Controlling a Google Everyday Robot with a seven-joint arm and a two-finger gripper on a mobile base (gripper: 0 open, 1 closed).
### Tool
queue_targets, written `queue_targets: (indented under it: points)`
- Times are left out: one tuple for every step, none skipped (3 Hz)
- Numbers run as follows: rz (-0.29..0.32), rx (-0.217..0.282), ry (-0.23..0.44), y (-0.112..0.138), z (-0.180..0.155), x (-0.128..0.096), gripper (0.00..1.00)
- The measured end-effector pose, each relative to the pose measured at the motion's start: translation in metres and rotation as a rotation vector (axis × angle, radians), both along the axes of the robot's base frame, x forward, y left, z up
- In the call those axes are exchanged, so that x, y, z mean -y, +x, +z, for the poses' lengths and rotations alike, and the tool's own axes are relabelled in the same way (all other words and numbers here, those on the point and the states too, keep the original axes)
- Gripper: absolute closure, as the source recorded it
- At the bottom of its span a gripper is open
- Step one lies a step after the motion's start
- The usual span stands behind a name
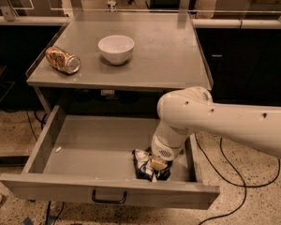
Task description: Place blue chip bag into top drawer
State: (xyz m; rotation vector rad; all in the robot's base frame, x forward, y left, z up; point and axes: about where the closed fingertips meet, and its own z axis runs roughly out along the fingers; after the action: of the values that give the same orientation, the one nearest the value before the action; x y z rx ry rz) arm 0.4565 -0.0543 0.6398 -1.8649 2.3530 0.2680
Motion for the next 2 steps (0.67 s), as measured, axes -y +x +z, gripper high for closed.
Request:
queue_targets:
  points:
    - [-0.002, 0.0, 0.001, -0.0006, -0.0014, -0.0008, 0.83]
    - [-0.002, 0.0, 0.001, -0.0007, -0.0014, -0.0008, 0.61]
